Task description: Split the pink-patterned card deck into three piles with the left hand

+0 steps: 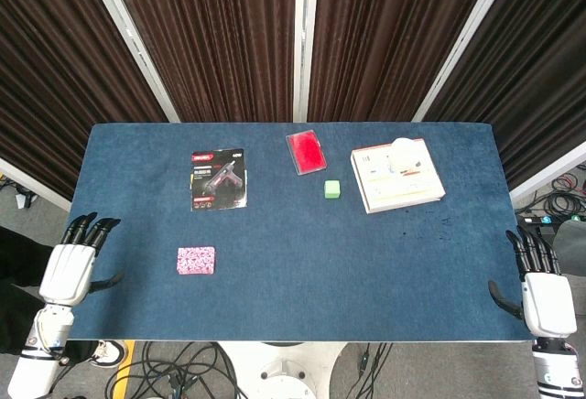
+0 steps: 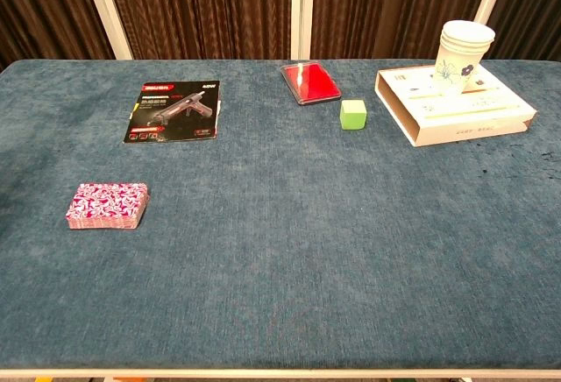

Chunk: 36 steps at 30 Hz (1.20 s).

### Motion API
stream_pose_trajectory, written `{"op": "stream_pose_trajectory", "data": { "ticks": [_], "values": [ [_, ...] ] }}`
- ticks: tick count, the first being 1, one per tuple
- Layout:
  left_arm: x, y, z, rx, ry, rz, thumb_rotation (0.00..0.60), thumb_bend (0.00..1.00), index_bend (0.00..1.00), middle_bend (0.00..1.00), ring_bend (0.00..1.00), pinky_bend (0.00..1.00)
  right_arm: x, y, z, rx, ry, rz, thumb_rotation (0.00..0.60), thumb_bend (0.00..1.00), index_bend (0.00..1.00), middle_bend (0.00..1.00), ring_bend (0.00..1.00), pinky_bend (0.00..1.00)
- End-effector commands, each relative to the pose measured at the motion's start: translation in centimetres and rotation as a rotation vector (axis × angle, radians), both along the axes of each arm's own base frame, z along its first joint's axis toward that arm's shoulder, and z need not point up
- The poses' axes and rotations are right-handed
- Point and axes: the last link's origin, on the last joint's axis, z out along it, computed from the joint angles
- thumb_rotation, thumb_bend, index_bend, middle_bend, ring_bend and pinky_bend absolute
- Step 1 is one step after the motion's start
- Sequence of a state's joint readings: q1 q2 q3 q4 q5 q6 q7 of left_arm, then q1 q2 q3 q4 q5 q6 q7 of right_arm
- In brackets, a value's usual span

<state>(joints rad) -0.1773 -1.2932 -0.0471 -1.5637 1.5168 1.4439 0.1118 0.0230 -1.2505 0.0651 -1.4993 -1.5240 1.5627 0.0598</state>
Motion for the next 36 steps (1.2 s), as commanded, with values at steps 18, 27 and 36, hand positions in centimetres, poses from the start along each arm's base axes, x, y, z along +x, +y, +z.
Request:
{"op": "stream_pose_trajectory", "data": {
  "ticks": [18, 27, 36],
  "values": [
    [0.9, 0.4, -0.5, -0.076, 0.017, -0.023, 0.6, 0.06, 0.15, 0.16, 0.06, 0.1, 0.5, -0.4, -0.3, 0.004, -0.009, 0.006, 0.6, 0.23, 0.0, 0.0, 0.0, 0.0],
    [1.4, 1.4, -2.3, -0.176, 0.005, -0.028, 0.6, 0.06, 0.15, 0.16, 0.06, 0.1, 0.6, -0.5, -0.1, 0.008, -0.003, 0.003, 0.6, 0.23, 0.0, 0.0, 0.0, 0.0],
    [2.3, 2.6, -5.4, -0.31, -0.042, -0.044, 0.6, 0.06, 0.15, 0.16, 0.06, 0.11, 0.8, -0.6, 0.4, -0.006, -0.001, 0.005, 0.6, 0.23, 0.0, 0.0, 0.0, 0.0]
  ]
}}
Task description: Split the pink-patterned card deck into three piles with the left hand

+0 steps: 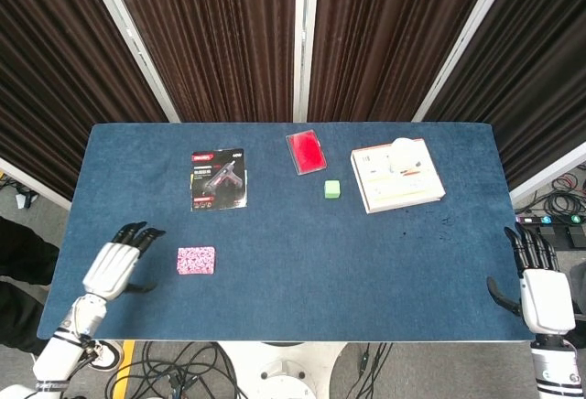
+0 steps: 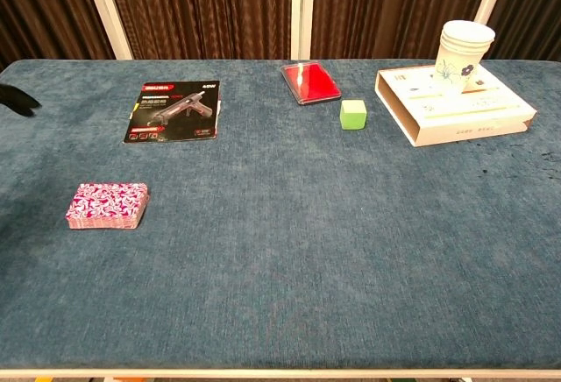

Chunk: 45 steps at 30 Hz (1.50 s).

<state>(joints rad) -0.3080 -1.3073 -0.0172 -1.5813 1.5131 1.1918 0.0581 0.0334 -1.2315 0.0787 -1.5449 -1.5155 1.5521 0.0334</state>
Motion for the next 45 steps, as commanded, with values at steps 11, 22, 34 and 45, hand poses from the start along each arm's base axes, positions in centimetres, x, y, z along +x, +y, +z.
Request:
{"op": "stream_pose_trajectory", "data": {
  "ticks": [11, 22, 34, 45],
  "values": [
    [1.8, 1.9, -5.7, -0.126, -0.024, -0.003, 0.6, 0.06, 0.15, 0.16, 0.06, 0.11, 0.6, -0.4, 0.6, -0.012, -0.001, 0.02, 0.6, 0.23, 0.0, 0.0, 0.0, 0.0],
    [3.1, 3.3, -7.9, -0.115, -0.017, -0.01, 0.6, 0.06, 0.15, 0.18, 0.06, 0.1, 0.6, -0.4, 0.2, -0.001, 0.001, 0.015, 0.6, 0.23, 0.0, 0.0, 0.0, 0.0],
    [2.5, 4.1, -9.2, -0.113, 0.036, 0.02, 0.6, 0.06, 0.16, 0.23, 0.06, 0.11, 0.4, -0.4, 0.2, 0.002, 0.001, 0.01, 0.6, 0.23, 0.0, 0.0, 0.0, 0.0],
    [1.7, 4.1, -9.0, -0.08, 0.054, 0.038, 0.6, 0.06, 0.19, 0.29, 0.06, 0.1, 0.3, -0.5, 0.1, 0.006, 0.001, 0.006, 0.6, 0.23, 0.0, 0.0, 0.0, 0.0]
  ]
}}
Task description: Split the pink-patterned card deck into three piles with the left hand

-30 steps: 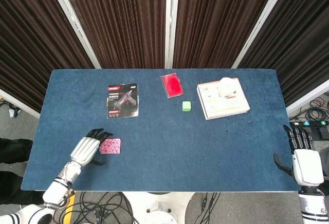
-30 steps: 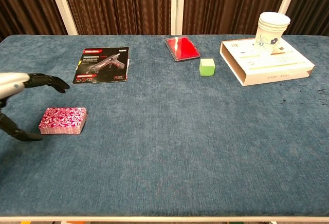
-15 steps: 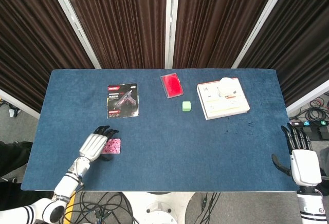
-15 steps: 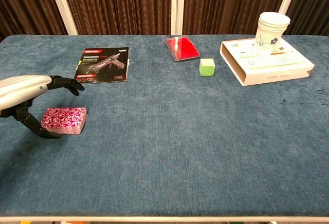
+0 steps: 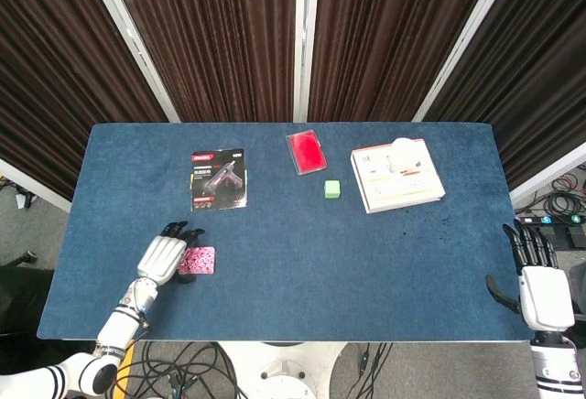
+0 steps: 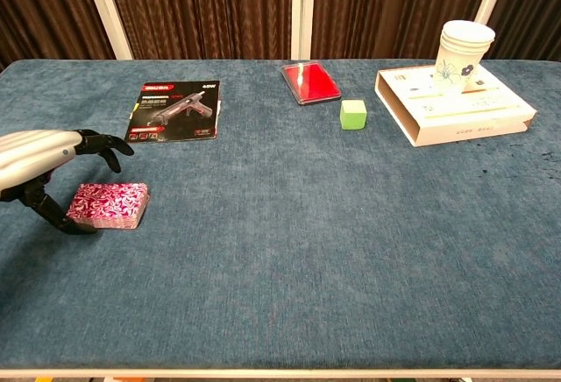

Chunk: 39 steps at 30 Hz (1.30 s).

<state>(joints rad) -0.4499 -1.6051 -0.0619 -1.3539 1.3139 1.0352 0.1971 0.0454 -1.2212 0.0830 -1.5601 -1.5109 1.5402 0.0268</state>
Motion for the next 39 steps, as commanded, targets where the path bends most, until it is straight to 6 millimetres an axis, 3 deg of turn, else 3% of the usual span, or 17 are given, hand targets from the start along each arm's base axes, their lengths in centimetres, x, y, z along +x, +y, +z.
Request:
{"op": "stream_pose_trajectory", "data": {
  "ticks": [1, 39],
  "values": [
    [-0.01, 0.03, 0.05, 0.0, -0.002, 0.001, 0.6, 0.07, 0.19, 0.29, 0.06, 0.11, 0.0, 0.01, -0.03, 0.001, 0.001, -0.001, 0.6, 0.23, 0.0, 0.0, 0.0, 0.0],
    [0.2, 0.73, -0.5, -0.011, -0.019, 0.0, 0.6, 0.1, 0.2, 0.38, 0.06, 0.1, -0.62, 0.0, -0.09, 0.006, -0.003, -0.03, 0.6, 0.23, 0.0, 0.0, 0.0, 0.0]
  ]
}}
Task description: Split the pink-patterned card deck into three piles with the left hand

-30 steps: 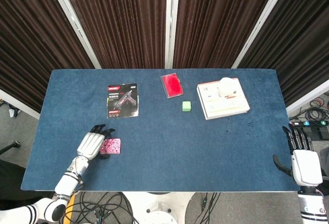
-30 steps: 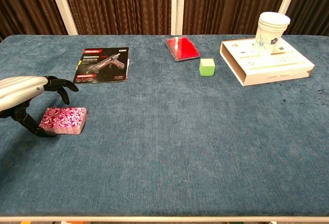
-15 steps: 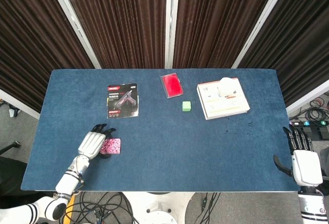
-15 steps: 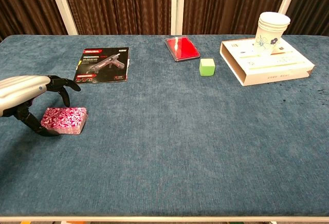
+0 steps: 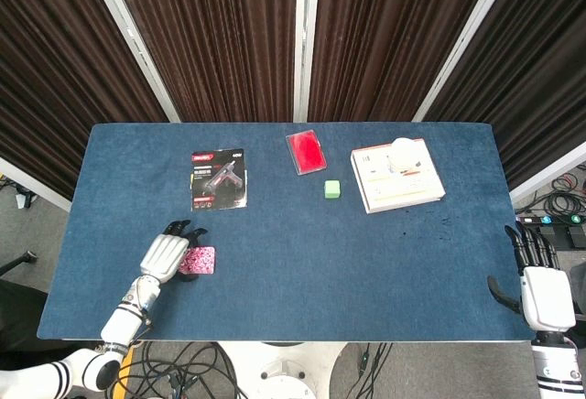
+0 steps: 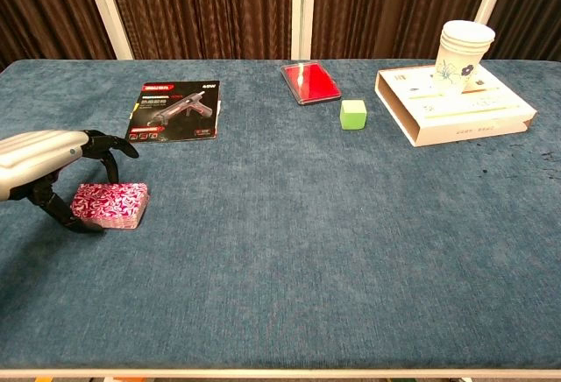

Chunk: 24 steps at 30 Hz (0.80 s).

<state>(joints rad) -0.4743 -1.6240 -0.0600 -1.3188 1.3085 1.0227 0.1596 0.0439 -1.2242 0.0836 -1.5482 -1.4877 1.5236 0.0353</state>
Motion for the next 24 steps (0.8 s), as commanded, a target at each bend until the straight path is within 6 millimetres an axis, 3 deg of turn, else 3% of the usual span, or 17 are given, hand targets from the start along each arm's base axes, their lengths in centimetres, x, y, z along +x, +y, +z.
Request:
{"op": "stream_pose_trajectory", "data": {
  "ticks": [1, 24],
  "values": [
    [0.08, 0.07, 0.02, -0.002, -0.002, -0.002, 0.6, 0.11, 0.2, 0.38, 0.06, 0.1, 0.01, -0.03, 0.01, -0.001, -0.001, -0.001, 0.6, 0.23, 0.0, 0.0, 0.0, 0.0],
    [0.19, 0.33, -0.02, -0.001, -0.006, -0.003, 0.6, 0.16, 0.22, 0.42, 0.06, 0.1, -0.2, 0.07, -0.01, -0.003, -0.001, -0.008, 0.6, 0.23, 0.0, 0.0, 0.0, 0.0]
  ]
}}
